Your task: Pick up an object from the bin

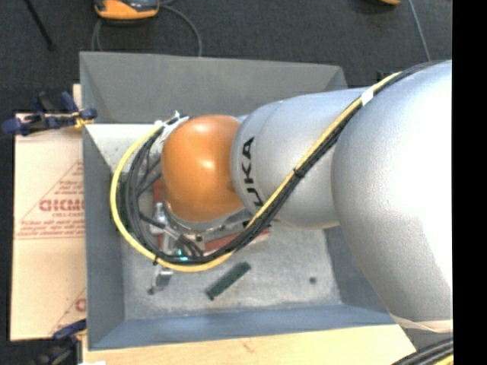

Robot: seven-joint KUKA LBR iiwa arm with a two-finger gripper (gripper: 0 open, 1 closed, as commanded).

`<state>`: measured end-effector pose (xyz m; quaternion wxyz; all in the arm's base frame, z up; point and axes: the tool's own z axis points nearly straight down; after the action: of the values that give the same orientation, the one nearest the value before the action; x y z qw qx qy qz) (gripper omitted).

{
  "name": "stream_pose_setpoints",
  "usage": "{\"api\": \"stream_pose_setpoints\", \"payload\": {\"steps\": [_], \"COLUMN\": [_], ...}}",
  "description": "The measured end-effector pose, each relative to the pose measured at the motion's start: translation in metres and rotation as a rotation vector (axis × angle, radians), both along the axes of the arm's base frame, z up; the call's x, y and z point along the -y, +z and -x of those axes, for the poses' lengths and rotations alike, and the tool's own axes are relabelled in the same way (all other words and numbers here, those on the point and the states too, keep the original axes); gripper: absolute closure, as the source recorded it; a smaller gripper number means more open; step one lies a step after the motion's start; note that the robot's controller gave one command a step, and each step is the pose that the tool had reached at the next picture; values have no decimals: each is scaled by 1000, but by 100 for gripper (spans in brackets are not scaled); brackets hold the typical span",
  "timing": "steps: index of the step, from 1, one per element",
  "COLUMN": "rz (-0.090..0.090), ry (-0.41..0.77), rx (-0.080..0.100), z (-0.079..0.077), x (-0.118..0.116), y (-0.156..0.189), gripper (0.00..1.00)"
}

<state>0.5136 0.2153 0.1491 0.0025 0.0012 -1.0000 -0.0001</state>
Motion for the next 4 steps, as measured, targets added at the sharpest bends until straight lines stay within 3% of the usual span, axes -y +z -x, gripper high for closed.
{"api": "stream_pose_setpoints", "payload": {"steps": [1,2,3,4], "rz": [-1,-5,5,-1], "ry": [-3,-31,-123,23], "rx": [6,13,5,11], "z": [-2,-25,-41,-47], "x": [1,42,56,59], "y": [3,-41,-74,-73], "gripper": [0,0,0,0]}}
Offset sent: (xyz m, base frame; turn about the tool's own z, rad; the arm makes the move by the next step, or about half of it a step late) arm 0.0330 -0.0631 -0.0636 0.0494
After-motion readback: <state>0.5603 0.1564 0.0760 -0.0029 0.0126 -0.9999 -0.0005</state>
